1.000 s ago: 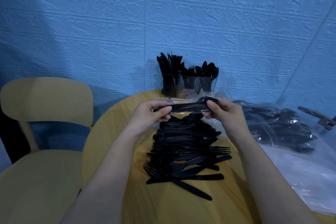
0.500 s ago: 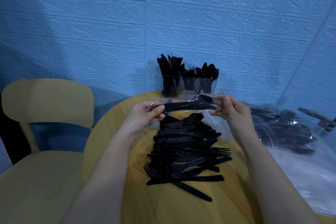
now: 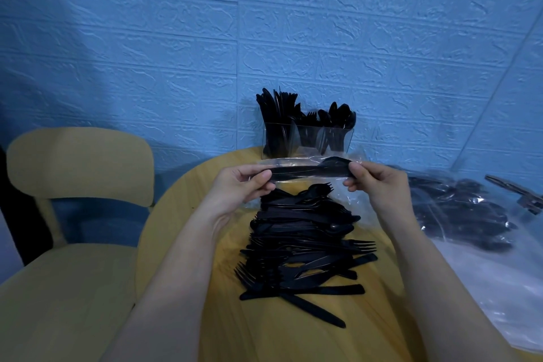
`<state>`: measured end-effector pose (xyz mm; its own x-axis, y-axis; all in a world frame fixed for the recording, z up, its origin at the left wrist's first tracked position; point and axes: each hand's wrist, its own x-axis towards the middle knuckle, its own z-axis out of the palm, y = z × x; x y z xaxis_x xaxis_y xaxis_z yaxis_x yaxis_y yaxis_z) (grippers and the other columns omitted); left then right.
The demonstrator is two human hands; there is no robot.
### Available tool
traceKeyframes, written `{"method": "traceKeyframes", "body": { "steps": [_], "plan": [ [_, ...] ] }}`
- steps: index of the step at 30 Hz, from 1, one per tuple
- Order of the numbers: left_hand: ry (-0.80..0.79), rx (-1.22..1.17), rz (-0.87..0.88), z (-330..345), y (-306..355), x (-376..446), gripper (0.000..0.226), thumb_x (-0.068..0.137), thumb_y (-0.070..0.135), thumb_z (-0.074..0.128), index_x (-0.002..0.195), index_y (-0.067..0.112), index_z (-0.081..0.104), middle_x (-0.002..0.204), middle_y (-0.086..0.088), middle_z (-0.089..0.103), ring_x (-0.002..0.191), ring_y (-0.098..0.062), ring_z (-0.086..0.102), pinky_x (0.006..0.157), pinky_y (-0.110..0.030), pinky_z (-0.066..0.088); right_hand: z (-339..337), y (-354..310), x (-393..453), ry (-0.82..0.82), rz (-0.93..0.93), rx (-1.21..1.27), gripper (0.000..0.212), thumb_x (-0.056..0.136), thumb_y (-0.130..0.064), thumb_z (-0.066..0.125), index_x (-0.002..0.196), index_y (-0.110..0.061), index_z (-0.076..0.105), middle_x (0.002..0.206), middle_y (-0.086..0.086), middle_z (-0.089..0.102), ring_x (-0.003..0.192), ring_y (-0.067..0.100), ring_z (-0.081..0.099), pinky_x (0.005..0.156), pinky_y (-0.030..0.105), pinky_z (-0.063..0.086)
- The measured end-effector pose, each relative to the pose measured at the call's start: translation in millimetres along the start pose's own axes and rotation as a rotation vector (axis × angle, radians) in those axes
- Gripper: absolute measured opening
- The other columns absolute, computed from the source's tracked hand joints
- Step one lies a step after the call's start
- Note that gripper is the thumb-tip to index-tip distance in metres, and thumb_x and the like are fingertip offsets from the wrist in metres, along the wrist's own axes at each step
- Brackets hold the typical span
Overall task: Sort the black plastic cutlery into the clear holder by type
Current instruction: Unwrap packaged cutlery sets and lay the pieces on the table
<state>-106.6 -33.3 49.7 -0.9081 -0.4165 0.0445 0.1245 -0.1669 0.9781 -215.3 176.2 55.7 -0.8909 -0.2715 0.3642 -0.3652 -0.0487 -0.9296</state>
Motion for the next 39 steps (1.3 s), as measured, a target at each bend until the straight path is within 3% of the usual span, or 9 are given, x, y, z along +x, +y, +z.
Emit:
{"method": "traceKeyframes", "body": {
  "steps": [3,10,18,20,23,26,31,34,39],
  "plan": [
    [0.026,0.003,0.004,-2,-1,1,0.013,0.085,0.003,0.062,0.095,0.008,0.069,0.082,-0.007,0.069,0.064,-0.006,0.067,0.063,-0.014,0.055,0,2,1,-0.055,0.009,-0.062,0.011,0.091,-0.003,0.057,0.095,-0.009,0.067,0.059,-0.005,0.069,0.055,0.003,0.062,0.063,0.015,0.052],
    [0.044,0.11,0.028,0,-5,1,0.009,0.084,0.002,0.065,0.087,0.01,0.067,0.082,-0.007,0.067,0.062,-0.006,0.067,0.063,-0.014,0.054,6,5,3,0.061,0.037,-0.125,0.004,0.081,-0.007,0.071,0.085,-0.006,0.07,0.064,0.003,0.066,0.05,0.0,0.06,0.055,0.01,0.049],
    [-0.029,-0.015,-0.043,-1,0,-1,0.016,0.091,0.005,0.054,0.102,0.005,0.065,0.072,-0.003,0.07,0.064,-0.006,0.068,0.063,-0.014,0.055,-4,9,6,-0.022,0.053,-0.14,0.013,0.088,-0.003,0.062,0.098,-0.008,0.069,0.064,-0.003,0.066,0.055,-0.001,0.059,0.061,0.012,0.05],
    [-0.049,-0.025,-0.049,-1,1,-1,0.014,0.091,0.005,0.053,0.098,0.006,0.065,0.068,-0.001,0.071,0.064,-0.005,0.068,0.064,-0.014,0.055,-5,8,7,-0.017,0.075,-0.118,0.009,0.087,-0.003,0.063,0.091,-0.009,0.069,0.059,-0.006,0.067,0.055,0.002,0.061,0.06,0.013,0.05],
    [-0.058,-0.018,-0.057,-2,0,-2,0.015,0.089,0.004,0.056,0.098,0.007,0.067,0.071,-0.002,0.071,0.066,-0.007,0.069,0.064,-0.015,0.055,-4,7,6,0.069,0.067,-0.122,0.008,0.083,-0.008,0.069,0.08,-0.016,0.068,0.058,-0.004,0.067,0.051,0.001,0.059,0.056,0.012,0.049],
    [-0.046,-0.011,-0.052,-3,1,-2,0.016,0.088,0.002,0.057,0.099,0.007,0.067,0.073,-0.005,0.071,0.065,-0.007,0.069,0.062,-0.014,0.055,-4,7,7,0.145,0.045,-0.132,0.002,0.086,-0.013,0.067,0.087,-0.012,0.067,0.069,0.001,0.066,0.051,-0.002,0.057,0.057,0.013,0.05],
    [0.016,0.019,-0.013,-6,0,0,0.017,0.088,0.001,0.058,0.103,0.003,0.066,0.069,-0.004,0.072,0.061,-0.006,0.068,0.057,-0.011,0.053,-7,6,7,0.176,0.064,-0.02,0.013,0.089,-0.006,0.063,0.081,-0.016,0.063,0.073,0.005,0.064,0.051,0.001,0.058,0.06,0.015,0.053],
    [0.048,0.03,-0.002,-6,-1,1,0.018,0.088,0.001,0.059,0.105,0.002,0.066,0.077,-0.009,0.07,0.062,-0.006,0.068,0.059,-0.012,0.054,-4,5,7,0.202,0.058,-0.017,0.013,0.088,-0.005,0.064,0.081,-0.016,0.064,0.072,0.005,0.065,0.053,0.004,0.059,0.064,0.02,0.055],
    [0.178,0.003,0.051,-16,1,1,0.013,0.089,0.0,0.058,0.099,0.004,0.065,0.079,-0.01,0.068,0.06,-0.005,0.068,0.062,-0.014,0.055,-12,11,10,0.394,0.064,0.073,0.009,0.089,-0.003,0.062,0.098,-0.003,0.066,0.071,0.0,0.065,0.054,0.004,0.061,0.067,0.023,0.055]
  ]
}}
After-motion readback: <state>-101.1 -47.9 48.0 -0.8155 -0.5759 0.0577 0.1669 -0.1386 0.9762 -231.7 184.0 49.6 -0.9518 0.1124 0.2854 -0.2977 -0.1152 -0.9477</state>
